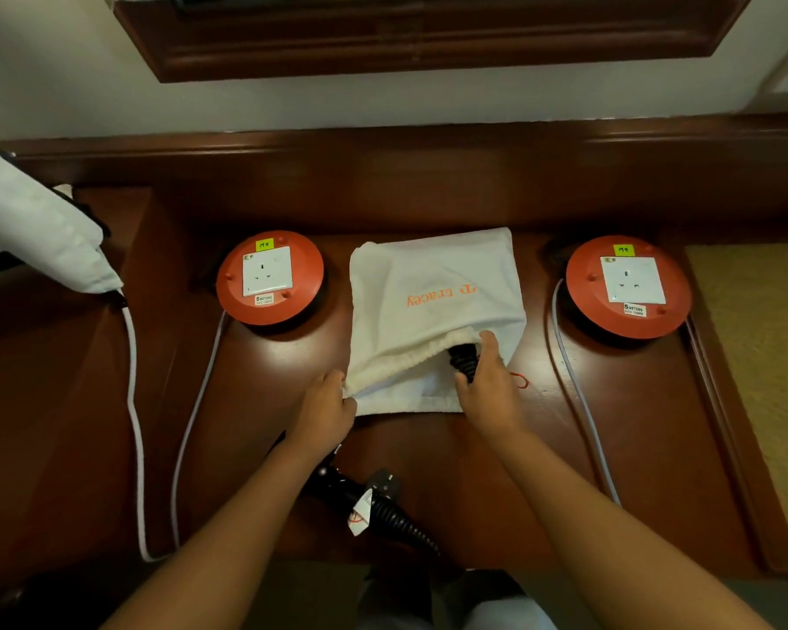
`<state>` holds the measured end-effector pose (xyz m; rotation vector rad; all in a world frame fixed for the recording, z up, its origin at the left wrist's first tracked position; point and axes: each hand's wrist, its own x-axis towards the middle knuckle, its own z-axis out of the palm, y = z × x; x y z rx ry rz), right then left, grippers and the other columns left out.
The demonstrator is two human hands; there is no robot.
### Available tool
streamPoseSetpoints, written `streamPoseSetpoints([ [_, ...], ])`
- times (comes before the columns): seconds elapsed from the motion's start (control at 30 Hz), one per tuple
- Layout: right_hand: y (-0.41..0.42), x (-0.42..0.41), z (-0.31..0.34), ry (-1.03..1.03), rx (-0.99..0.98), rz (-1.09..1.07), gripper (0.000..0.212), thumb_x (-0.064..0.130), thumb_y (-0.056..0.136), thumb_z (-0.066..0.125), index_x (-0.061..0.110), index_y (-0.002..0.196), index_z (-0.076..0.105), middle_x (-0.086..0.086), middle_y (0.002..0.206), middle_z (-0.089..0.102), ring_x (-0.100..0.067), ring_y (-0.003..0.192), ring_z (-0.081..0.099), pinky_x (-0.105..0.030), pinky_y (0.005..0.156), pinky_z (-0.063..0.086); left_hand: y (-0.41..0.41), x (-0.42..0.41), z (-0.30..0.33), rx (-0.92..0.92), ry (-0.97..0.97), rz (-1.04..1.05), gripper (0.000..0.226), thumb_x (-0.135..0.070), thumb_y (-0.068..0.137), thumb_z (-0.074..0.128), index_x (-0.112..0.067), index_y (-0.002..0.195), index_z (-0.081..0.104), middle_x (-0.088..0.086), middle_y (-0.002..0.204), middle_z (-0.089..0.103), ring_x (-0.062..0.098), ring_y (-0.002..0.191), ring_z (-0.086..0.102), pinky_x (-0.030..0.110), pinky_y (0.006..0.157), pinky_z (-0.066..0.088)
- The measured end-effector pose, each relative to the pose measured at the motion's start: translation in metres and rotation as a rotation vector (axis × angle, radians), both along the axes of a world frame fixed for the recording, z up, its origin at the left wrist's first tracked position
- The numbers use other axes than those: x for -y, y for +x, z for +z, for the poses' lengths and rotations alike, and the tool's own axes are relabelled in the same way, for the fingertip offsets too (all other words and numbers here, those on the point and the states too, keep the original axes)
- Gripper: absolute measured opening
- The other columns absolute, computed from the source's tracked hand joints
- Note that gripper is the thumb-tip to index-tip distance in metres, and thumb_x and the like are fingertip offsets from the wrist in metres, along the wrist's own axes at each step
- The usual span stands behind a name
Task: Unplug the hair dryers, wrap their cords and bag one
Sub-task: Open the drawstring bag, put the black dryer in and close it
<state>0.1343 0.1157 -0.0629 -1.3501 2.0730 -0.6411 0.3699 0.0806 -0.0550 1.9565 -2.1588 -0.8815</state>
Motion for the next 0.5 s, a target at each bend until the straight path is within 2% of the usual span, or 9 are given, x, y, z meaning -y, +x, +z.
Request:
streamPoseSetpoints([
  [0.07, -0.002, -0.005, 0.000, -0.004, 0.008, 0.042, 0.077, 0.014, 0.090, 0.058, 0.025, 0.149, 0.010, -0.008, 0.106, 0.053, -0.023, 0.088, 0.058, -0.037, 0.066, 0.051, -0.004, 0.005, 0.001, 0.001, -0.013, -0.001, 0.022, -0.007, 0.080, 0.062, 0.000, 0.099, 0.055, 0.005, 0.097, 0.045, 0.026, 0.084, 0.051, 0.041, 0.072, 0.047],
  [0.13, -0.006, -0.006, 0.000, 0.013, -0.022, 0.050, 0.078, 0.016, 0.091, 0.057, 0.024, 0.151, 0.008, -0.010, 0.107, 0.055, -0.026, 0.086, 0.060, -0.035, 0.062, 0.048, -0.006, 0.008, 0.002, -0.030, -0.017, -0.002, 0.022, -0.005, 0.079, 0.064, 0.001, 0.099, 0.056, 0.003, 0.099, 0.044, 0.025, 0.084, 0.052, 0.040, 0.074, 0.049],
  [0.23, -0.010, -0.003, 0.002, 0.026, -0.041, 0.035, 0.073, 0.020, 0.092, 0.055, 0.020, 0.151, 0.010, -0.011, 0.103, 0.058, -0.024, 0.079, 0.057, -0.033, 0.060, 0.046, -0.005, 0.007, 0.003, -0.101, -0.042, 0.010, 0.010, 0.003, 0.078, 0.060, -0.004, 0.077, 0.053, 0.001, 0.078, 0.049, 0.020, 0.068, 0.049, 0.032, 0.058, 0.040],
  [0.3, -0.012, 0.001, 0.004, 0.038, -0.021, 0.006, 0.073, 0.018, 0.092, 0.053, 0.020, 0.151, 0.009, -0.009, 0.093, 0.056, -0.022, 0.071, 0.053, -0.032, 0.056, 0.043, -0.002, 0.004, 0.003, -0.164, -0.052, 0.027, 0.025, 0.008, 0.076, 0.054, -0.013, 0.066, 0.044, -0.004, 0.063, 0.045, 0.013, 0.058, 0.045, 0.029, 0.052, 0.034],
  [0.37, -0.014, 0.009, 0.004, 0.045, -0.036, -0.025, 0.076, 0.015, 0.092, 0.053, 0.020, 0.151, 0.006, -0.007, 0.088, 0.055, -0.024, 0.068, 0.055, -0.032, 0.053, 0.042, 0.003, 0.002, -0.001, -0.216, -0.036, 0.032, 0.020, 0.008, 0.077, 0.052, -0.010, 0.068, 0.049, -0.002, 0.065, 0.053, 0.017, 0.061, 0.053, 0.033, 0.053, 0.044],
  [0.43, -0.016, 0.019, 0.004, 0.050, -0.061, -0.043, 0.077, 0.015, 0.091, 0.054, 0.019, 0.151, 0.005, -0.007, 0.088, 0.056, -0.026, 0.069, 0.058, -0.036, 0.055, 0.049, 0.006, 0.003, -0.007, -0.248, -0.023, 0.047, 0.008, 0.000, 0.077, 0.051, -0.004, 0.077, 0.058, 0.004, 0.074, 0.063, 0.024, 0.070, 0.061, 0.040, 0.060, 0.053],
  [0.5, -0.018, 0.027, 0.003, 0.063, -0.077, -0.055, 0.071, 0.015, 0.091, 0.055, 0.014, 0.148, 0.013, -0.008, 0.090, 0.058, -0.027, 0.073, 0.060, -0.039, 0.059, 0.053, 0.007, 0.007, -0.010, -0.257, -0.010, 0.076, 0.011, -0.002, 0.080, 0.052, -0.003, 0.084, 0.062, 0.004, 0.081, 0.066, 0.023, 0.074, 0.063, 0.037, 0.063, 0.054],
])
